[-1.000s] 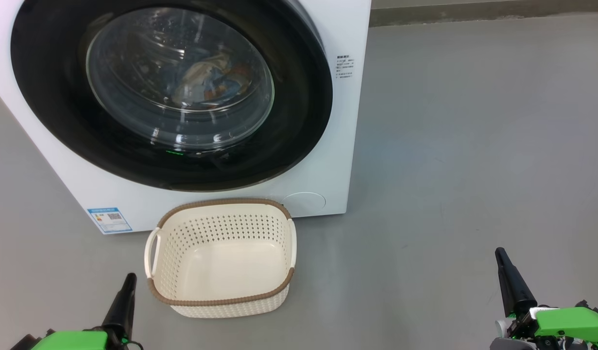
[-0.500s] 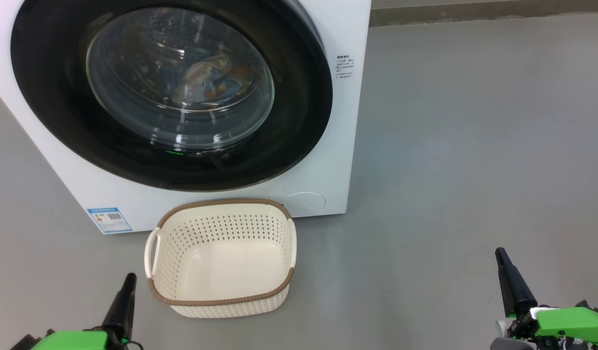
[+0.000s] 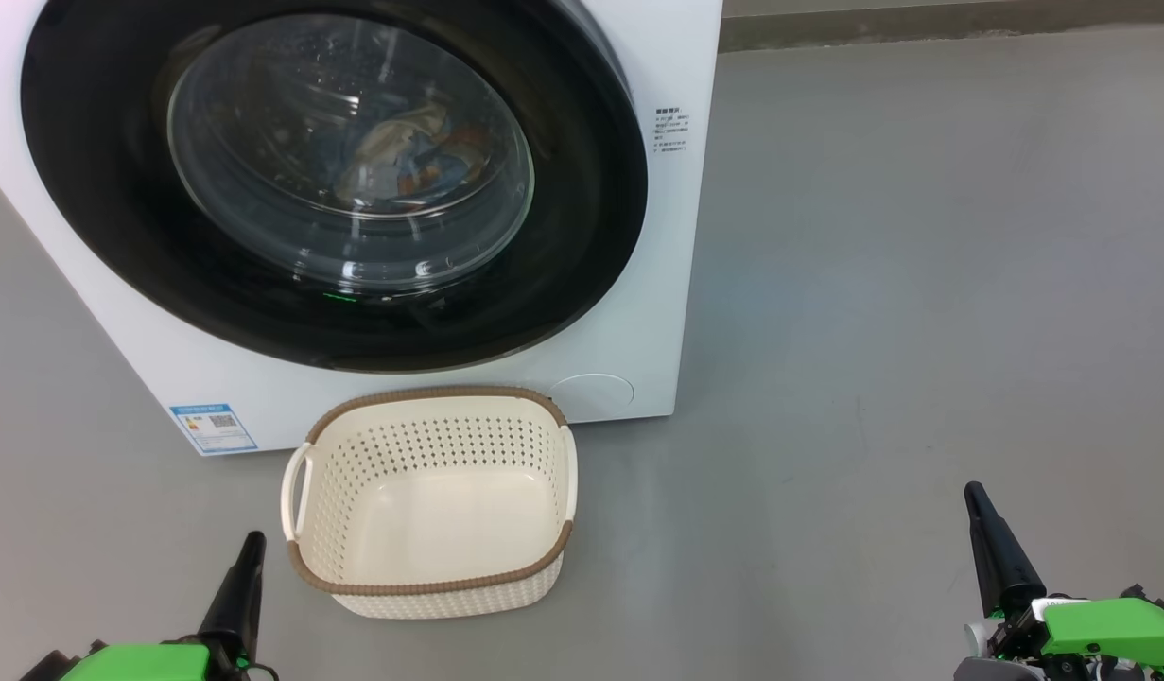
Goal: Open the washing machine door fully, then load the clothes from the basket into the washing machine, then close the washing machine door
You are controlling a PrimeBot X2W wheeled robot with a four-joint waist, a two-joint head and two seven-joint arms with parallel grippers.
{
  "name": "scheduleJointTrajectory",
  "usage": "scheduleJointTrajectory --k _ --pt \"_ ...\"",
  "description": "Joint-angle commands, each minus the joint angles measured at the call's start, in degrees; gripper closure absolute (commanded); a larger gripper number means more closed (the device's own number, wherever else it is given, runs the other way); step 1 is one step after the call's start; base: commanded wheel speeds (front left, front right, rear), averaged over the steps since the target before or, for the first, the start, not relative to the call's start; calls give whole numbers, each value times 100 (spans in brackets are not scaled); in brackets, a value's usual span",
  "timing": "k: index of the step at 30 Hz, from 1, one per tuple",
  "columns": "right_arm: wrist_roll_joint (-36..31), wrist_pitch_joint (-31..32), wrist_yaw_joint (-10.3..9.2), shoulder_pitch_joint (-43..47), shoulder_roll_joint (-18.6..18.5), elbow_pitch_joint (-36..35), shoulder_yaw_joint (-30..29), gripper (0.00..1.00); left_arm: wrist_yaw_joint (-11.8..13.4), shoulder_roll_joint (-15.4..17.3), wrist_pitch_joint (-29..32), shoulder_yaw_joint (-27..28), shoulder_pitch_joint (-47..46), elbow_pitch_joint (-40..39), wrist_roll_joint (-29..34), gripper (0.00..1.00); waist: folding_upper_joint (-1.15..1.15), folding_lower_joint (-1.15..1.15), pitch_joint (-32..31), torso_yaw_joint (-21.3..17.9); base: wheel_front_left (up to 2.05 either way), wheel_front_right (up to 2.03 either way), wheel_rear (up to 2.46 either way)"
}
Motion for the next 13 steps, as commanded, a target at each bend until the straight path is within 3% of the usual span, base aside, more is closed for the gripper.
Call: scheduleJointTrajectory --k 1,13 --pt "-36 39 11 -227 -13 -140 103 100 -57 120 35 198 -233 -113 -51 100 0 0 0 0 0 0 0" --pt "-49 51 11 -229 -2 -140 87 100 -57 120 35 198 -233 -113 -51 100 0 0 0 0 0 0 0"
